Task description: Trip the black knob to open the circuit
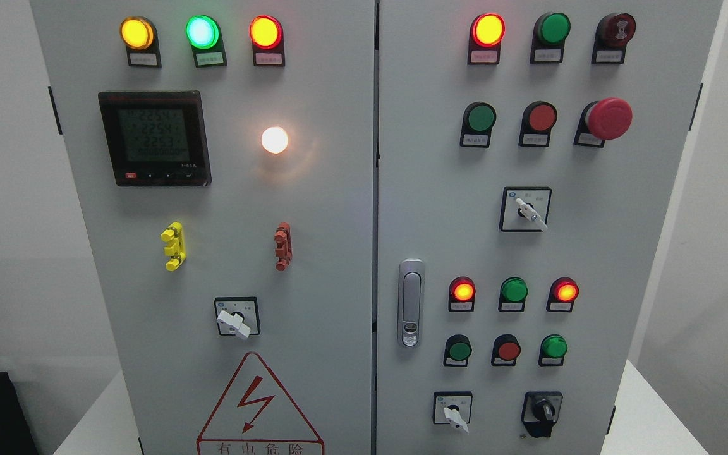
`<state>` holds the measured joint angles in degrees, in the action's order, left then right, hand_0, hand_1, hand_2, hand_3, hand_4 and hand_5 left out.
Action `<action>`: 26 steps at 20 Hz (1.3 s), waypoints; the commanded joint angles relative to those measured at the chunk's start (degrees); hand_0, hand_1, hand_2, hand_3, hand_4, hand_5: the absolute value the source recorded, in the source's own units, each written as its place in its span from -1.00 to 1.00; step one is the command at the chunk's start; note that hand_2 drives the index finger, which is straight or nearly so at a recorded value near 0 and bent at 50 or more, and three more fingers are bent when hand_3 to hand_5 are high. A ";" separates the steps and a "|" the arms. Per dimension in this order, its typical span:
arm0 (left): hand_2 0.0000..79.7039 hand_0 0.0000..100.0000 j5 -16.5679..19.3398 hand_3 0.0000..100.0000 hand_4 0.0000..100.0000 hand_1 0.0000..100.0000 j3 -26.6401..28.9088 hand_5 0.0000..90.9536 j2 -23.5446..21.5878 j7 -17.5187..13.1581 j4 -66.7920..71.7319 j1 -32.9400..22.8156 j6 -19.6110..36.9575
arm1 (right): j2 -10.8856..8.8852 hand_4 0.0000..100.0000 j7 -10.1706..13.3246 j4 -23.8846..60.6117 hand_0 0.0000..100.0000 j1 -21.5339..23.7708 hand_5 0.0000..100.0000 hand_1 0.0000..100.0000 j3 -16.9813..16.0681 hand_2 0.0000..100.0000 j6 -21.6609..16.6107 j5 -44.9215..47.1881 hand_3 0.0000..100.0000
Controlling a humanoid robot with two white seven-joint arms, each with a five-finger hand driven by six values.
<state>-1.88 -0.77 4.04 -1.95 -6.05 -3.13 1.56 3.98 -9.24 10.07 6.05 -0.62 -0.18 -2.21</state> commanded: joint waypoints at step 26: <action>-1.00 -0.76 -0.14 -1.00 -1.00 -0.22 0.07 -1.00 0.09 0.01 -0.01 0.14 0.11 | -0.20 -1.00 0.28 4.16 -0.92 -0.34 -1.00 -0.32 -0.53 -1.00 -3.15 0.72 -1.00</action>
<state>-1.89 -0.77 4.04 -1.95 -6.05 -3.13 1.57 3.98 -9.19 13.64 5.93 -0.93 -2.03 -1.72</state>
